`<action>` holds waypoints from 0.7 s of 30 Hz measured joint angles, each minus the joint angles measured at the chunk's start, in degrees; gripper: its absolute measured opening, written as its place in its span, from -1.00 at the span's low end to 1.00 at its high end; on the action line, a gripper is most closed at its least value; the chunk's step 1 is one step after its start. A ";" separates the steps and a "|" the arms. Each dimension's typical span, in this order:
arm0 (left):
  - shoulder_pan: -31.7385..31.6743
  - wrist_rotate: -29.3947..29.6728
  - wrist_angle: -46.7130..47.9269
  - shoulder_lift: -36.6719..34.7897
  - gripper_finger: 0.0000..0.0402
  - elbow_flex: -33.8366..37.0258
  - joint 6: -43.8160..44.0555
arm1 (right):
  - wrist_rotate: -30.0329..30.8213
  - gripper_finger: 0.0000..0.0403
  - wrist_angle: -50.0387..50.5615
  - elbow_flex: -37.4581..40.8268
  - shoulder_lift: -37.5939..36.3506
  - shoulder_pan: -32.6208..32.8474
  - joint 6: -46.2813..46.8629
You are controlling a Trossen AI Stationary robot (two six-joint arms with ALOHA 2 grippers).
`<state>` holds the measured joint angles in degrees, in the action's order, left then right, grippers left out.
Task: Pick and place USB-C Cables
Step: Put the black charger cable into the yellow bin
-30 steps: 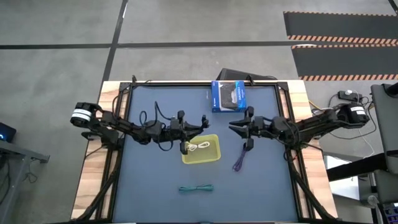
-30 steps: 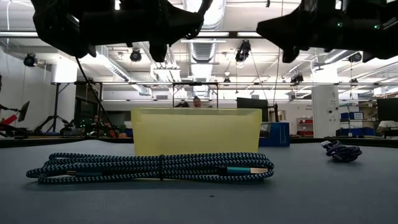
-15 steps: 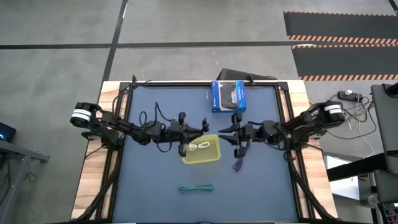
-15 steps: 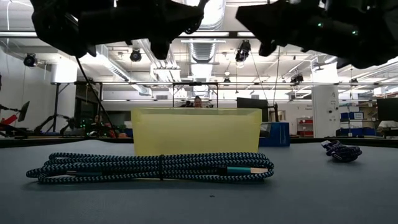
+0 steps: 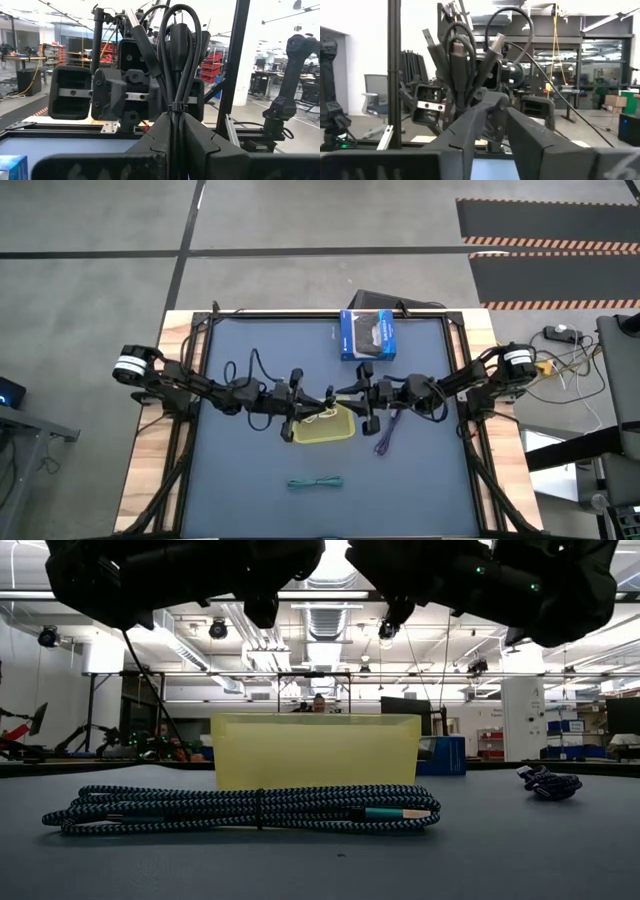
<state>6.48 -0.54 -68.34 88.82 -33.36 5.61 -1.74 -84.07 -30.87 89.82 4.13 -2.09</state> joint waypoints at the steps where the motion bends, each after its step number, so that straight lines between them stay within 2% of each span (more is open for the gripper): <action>1: 0.00 0.00 0.22 0.00 -0.93 0.00 0.00 | -0.02 -0.41 0.46 -0.19 -0.04 0.03 -0.02; 10: 0.00 0.02 0.33 0.00 -0.93 0.00 -0.02 | -0.02 -0.03 10.59 -4.92 -0.02 0.11 0.53; 21: -0.02 0.05 1.32 -0.13 -0.93 0.02 -1.92 | -1.77 0.02 11.55 -6.91 -0.11 0.38 -0.94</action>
<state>6.46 -0.48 -67.02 88.68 -33.34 3.68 -3.51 -72.52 -37.79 89.71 4.51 -3.03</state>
